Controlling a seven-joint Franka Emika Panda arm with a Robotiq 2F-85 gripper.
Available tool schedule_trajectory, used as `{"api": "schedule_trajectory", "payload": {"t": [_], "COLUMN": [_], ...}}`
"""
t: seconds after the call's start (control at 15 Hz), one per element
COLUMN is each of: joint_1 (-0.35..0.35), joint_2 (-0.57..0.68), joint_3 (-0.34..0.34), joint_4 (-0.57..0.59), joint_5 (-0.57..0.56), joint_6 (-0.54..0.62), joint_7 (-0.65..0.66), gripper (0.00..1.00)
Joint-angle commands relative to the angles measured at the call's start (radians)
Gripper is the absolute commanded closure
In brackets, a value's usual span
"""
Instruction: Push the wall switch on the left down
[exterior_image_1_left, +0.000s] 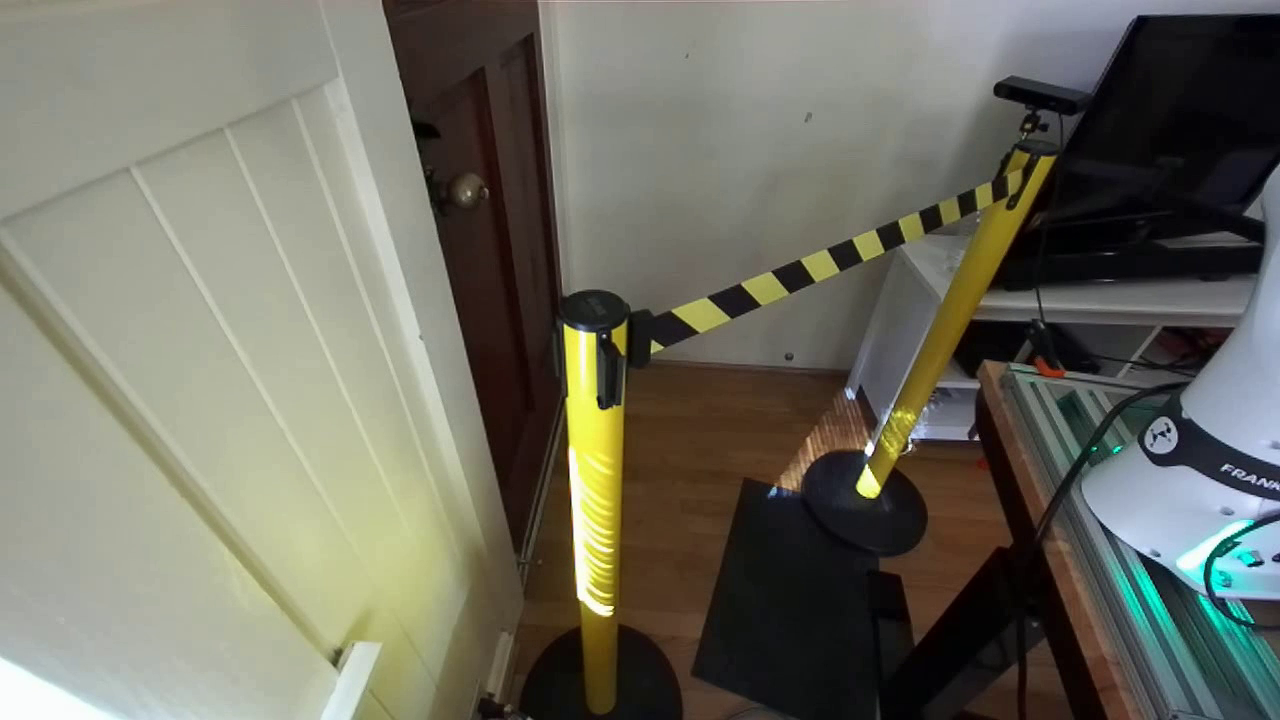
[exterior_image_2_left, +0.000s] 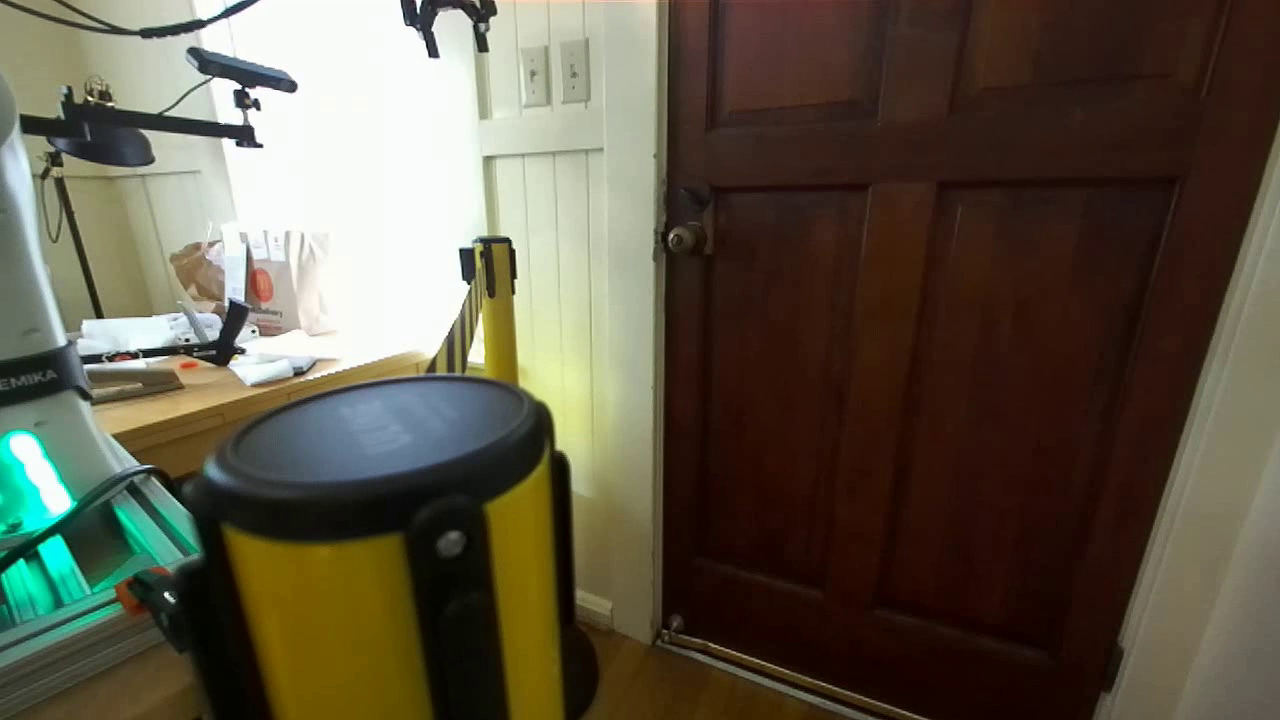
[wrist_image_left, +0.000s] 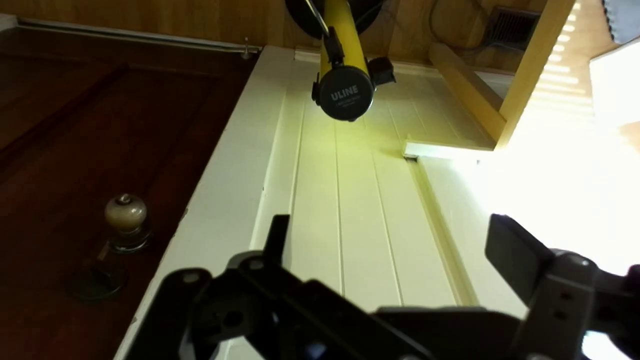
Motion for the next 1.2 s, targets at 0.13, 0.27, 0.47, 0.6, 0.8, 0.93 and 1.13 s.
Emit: {"api": "schedule_trajectory", "payload": {"t": [0.13, 0.27, 0.47, 0.6, 0.8, 0.93, 1.13], "joint_1": [-0.009, -0.008, 0.009, 0.027, 0.06, 0.08, 0.092], "joint_2": [0.204, 0.272, 0.379, 0.443, 0.536, 0.588, 0.659], "joint_3": [0.007, 0.01, 0.034, 0.054, 0.071, 0.062, 0.057], "joint_4": [0.294, 0.396, 0.552, 0.647, 0.781, 0.854, 0.946], "joint_5": [-0.026, -0.018, -0.02, -0.035, -0.074, -0.113, -0.132], "joint_6": [0.075, 0.071, 0.039, 0.025, 0.008, 0.0, 0.016], "joint_7": [-0.006, -0.007, -0.002, 0.012, 0.026, 0.047, 0.049], "gripper": [0.0, 0.0, 0.0, 0.25, 0.4, 0.54, 0.76]}}
